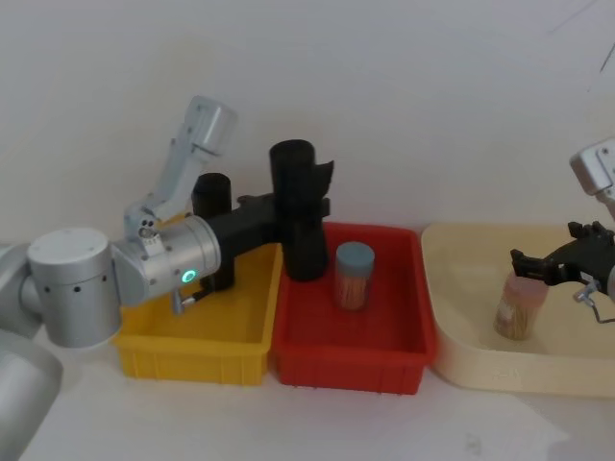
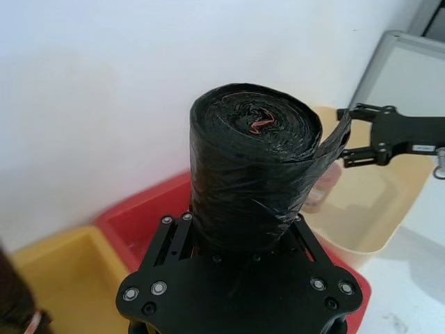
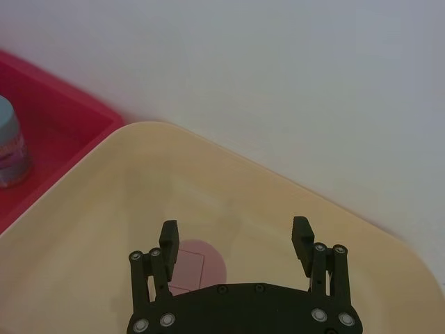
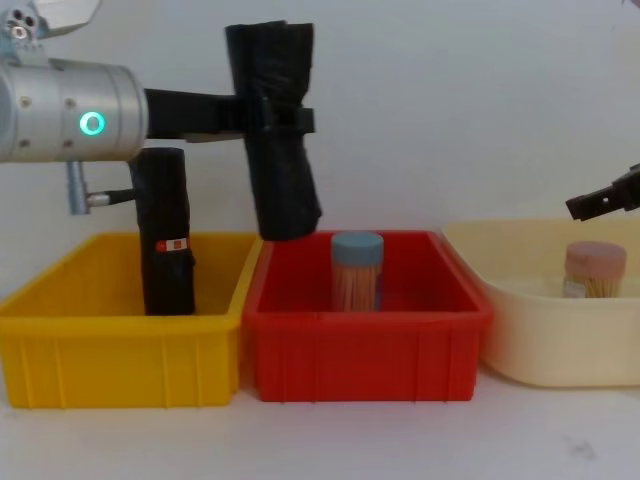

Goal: Pick up the garbage bag with the one hand and transfer it to the other hand.

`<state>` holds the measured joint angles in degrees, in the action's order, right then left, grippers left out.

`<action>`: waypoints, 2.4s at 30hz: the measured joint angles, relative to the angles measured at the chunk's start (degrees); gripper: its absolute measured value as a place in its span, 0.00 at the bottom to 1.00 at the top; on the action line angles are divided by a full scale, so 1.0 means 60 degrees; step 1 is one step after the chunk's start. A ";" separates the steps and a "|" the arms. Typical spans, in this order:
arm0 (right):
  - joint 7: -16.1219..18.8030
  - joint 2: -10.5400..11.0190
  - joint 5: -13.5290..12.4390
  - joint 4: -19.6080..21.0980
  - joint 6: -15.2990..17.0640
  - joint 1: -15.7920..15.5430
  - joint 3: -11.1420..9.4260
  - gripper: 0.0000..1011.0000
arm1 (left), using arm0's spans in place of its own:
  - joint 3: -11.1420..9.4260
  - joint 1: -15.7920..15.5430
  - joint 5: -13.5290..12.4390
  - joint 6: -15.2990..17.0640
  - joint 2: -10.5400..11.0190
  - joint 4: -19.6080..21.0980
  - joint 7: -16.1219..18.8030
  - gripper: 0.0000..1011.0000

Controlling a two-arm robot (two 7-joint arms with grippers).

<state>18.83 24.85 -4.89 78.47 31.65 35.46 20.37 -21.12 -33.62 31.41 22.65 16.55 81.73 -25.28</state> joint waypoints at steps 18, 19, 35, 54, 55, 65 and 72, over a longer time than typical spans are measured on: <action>0.1093 0.0124 -0.0391 -0.0093 0.0004 0.0226 0.0050 0.99 | -0.0468 -0.0652 0.0118 -0.0529 -0.0321 -0.0796 -0.0589 0.40; 0.1254 0.0144 -0.0466 -0.0102 -0.0001 0.0256 0.0069 0.99 | -0.0490 -0.0680 0.0118 -0.0582 -0.0342 -0.0838 -0.0598 0.40; 0.2602 0.0314 -0.1188 0.0033 0.0030 0.0437 0.0211 0.99 | -0.0762 -0.0962 0.0003 -0.1188 -0.0646 -0.1436 -0.0482 0.40; 0.3124 0.0066 -0.1353 -0.0563 -0.0330 0.0897 0.0704 0.99 | -0.0859 -0.1098 0.0314 -0.0996 -0.0775 -0.1542 -0.0441 0.40; 0.3130 0.0042 -0.1352 -0.0609 -0.0354 0.0924 0.0725 0.99 | -0.0868 -0.1104 0.0362 -0.0924 -0.0769 -0.1523 -0.0470 0.40; 0.3181 -0.0258 -0.1320 -0.1106 -0.0654 0.1274 0.1015 0.99 | -0.1013 -0.1172 0.0486 -0.0712 -0.0685 -0.1496 -0.0604 0.40; 0.3213 -0.0344 -0.1323 -0.1230 -0.0724 0.1402 0.1137 0.99 | -0.1198 -0.1273 0.0169 -0.1136 -0.0690 -0.1747 -0.0401 0.40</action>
<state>38.11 22.79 -12.83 71.10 27.31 43.87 27.19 -28.31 -41.26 32.43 15.83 12.41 71.24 -27.69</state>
